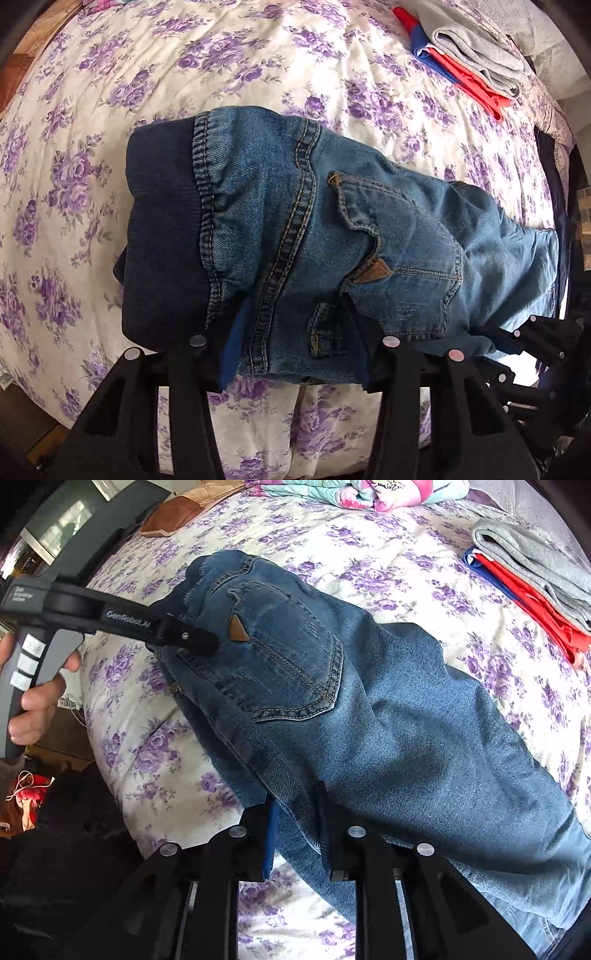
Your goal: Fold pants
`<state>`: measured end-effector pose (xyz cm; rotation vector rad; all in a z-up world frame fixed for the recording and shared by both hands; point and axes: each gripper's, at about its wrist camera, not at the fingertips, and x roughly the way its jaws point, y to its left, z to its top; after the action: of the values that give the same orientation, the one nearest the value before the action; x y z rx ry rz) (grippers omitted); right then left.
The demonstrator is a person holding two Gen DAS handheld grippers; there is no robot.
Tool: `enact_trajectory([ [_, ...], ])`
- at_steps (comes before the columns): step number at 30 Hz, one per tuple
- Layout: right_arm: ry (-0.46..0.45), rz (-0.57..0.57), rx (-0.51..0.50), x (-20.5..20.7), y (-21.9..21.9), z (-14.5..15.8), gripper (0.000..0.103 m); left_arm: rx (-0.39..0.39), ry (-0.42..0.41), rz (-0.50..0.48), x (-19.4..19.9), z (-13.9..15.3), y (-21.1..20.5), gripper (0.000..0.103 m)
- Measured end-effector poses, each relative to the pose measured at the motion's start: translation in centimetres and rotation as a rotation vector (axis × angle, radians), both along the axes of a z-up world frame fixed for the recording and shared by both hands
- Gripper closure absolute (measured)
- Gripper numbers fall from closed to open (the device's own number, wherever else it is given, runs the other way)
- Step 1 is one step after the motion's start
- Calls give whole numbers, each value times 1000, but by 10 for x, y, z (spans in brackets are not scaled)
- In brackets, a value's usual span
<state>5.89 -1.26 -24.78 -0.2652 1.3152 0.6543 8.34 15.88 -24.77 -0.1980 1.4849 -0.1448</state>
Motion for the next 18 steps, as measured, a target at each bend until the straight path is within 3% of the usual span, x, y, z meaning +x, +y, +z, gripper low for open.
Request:
enact_trajectory([
  [4,-5,15,-81,-6,12,-28,80,-4,-18,-7,-4,1,1,57],
  [6,-3,58,-89,-8,22,-22,63,1,-18,-12,-3,1,0,57],
  [10,73,68,-25,-4,24,9,59,-24,-21,-11,-2,0,3,57],
  [13,61,17,81,9,21,32,62,-24,-39,-14,-7,2,7,57],
  [15,34,-16,82,19,24,31,95,-17,-45,-17,-8,3,6,57],
  [18,112,-47,51,26,29,-4,97,-12,-37,-20,-8,4,5,57],
])
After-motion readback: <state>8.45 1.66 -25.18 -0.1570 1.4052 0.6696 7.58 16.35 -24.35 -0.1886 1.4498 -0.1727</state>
